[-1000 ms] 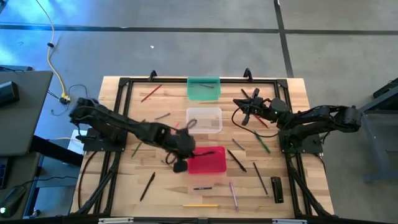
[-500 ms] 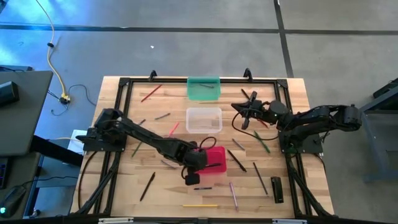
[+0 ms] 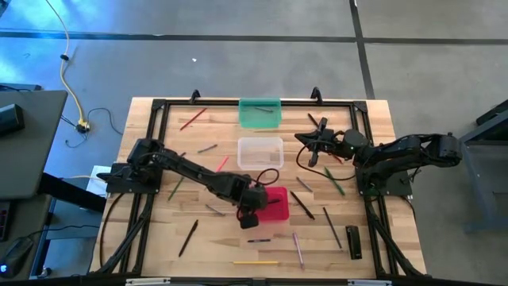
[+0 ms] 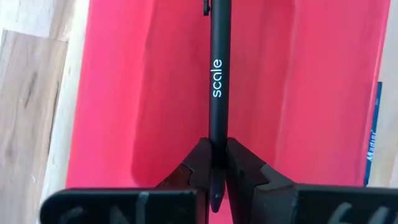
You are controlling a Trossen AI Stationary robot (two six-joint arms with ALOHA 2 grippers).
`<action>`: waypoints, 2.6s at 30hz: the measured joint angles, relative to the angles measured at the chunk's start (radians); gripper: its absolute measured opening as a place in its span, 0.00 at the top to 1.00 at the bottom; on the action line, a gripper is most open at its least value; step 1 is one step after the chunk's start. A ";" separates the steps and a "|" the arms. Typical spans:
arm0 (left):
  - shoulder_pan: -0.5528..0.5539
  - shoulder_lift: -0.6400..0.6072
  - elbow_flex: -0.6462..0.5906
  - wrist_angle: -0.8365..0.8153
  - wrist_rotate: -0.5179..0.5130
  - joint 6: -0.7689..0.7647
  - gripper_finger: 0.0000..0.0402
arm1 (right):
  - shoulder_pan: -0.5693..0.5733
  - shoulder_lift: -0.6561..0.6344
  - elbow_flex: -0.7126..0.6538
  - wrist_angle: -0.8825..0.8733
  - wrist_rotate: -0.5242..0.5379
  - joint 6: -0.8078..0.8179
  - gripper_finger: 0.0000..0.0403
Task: Sort crayons/erasers/pens/pencils in bins
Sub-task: Put the top left black pen into the red bin, then put the right red pencil into the transparent bin
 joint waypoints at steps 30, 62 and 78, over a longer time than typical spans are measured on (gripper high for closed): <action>0.043 0.065 -0.001 0.041 0.045 0.073 0.81 | 0.000 0.000 0.000 -0.005 0.000 0.055 1.00; 0.007 -0.669 -0.795 0.957 -0.057 0.181 1.00 | 0.123 0.000 0.001 0.009 0.215 0.042 1.00; 0.325 -0.705 -1.261 1.641 0.212 0.185 1.00 | -0.074 -0.025 0.417 -1.392 0.220 0.190 1.00</action>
